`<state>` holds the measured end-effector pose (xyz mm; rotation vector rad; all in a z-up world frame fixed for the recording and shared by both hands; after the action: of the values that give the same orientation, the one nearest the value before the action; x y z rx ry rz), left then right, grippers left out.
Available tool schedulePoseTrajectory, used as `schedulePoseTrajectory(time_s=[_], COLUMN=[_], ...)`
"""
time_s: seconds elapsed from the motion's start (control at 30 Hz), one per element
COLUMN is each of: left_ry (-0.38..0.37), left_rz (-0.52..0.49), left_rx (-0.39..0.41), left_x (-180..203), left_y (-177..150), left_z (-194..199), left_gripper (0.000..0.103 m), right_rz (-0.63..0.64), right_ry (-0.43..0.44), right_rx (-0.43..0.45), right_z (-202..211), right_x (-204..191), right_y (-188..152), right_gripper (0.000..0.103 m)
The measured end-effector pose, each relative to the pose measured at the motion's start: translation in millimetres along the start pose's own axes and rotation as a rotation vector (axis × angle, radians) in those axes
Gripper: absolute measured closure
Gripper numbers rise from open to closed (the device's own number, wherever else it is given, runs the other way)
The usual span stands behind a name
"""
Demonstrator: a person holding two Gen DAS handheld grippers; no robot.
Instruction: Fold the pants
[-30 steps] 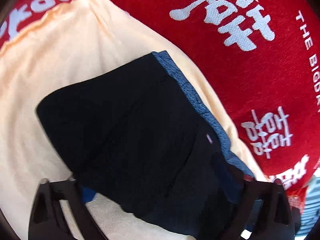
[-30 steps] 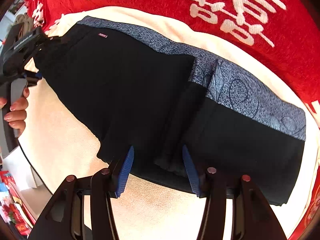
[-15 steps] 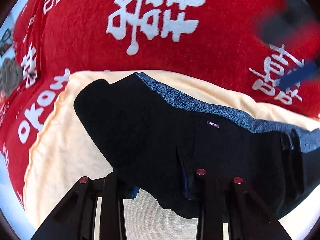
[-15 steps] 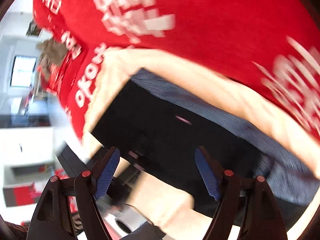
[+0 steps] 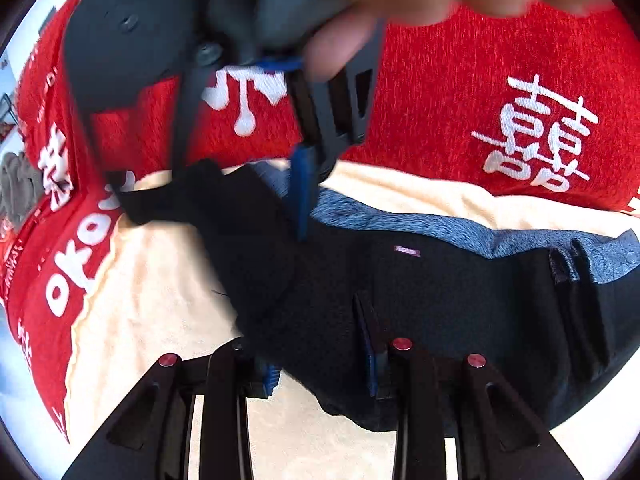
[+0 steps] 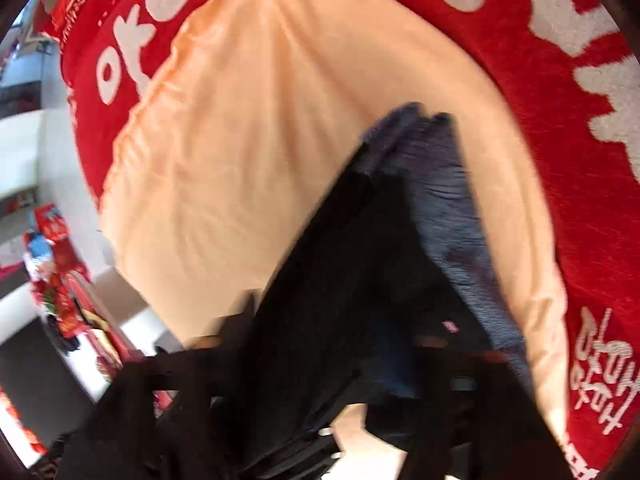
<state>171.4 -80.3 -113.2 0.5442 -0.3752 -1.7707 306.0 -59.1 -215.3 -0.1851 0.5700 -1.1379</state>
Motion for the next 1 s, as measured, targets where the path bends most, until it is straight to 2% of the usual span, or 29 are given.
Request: schedulePoseTrajectory(time_s=[0.07, 0.17, 0.33, 0.5, 0.67, 0.77, 0.87, 1.0], left_ry=[-0.012, -0.037, -0.104, -0.168, -0.218, -0.225, -0.234, -0.218], left_rz=[-0.003, -0.025, -0.066, -0.173, -0.314, -0.417, -0.521, -0.622], left_rx=[0.02, 0.046, 0.097, 0.14, 0.161, 0.167, 0.158, 0.112], left_x=[1.6, 13.8, 51.0, 119.3, 202.7, 255.5, 308.9, 365.1], left_y=[2.3, 12.0, 30.5, 43.0, 36.8, 23.7, 2.9, -28.9], left_z=[9.1, 29.2, 77.2, 126.5, 158.4, 165.5, 161.1, 136.9], left_gripper=[0.07, 0.07, 0.07, 0.067, 0.067, 0.067, 0.067, 0.067], right_rz=[-0.022, -0.04, -0.054, -0.12, -0.219, -0.303, -0.382, -0.503], right_ry=[0.057, 0.159, 0.323, 0.456, 0.549, 0.595, 0.607, 0.623], right_rx=[0.067, 0.193, 0.399, 0.594, 0.767, 0.846, 0.88, 0.879], right_z=[11.0, 35.3, 85.2, 123.5, 140.2, 128.7, 103.9, 50.2], right_x=[9.5, 21.4, 51.7, 92.8, 159.7, 204.1, 246.6, 305.4], right_y=[-11.4, -39.3, -109.5, -189.4, -289.8, -347.9, -388.8, -422.3], right_gripper=[0.083, 0.084, 0.083, 0.083, 0.083, 0.083, 0.082, 0.081])
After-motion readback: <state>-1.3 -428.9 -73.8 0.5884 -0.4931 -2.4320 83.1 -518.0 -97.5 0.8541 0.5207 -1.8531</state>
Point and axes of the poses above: each gripper's, at about its wrist camera, not at the fingertips, and z roughly against the way its jaws point, x to its right, y to its top, the point moved 5 cm from there along -z, roughly the way its jaws point, and after that the axes turned 6 degrees about y, right-handed, at the moved point
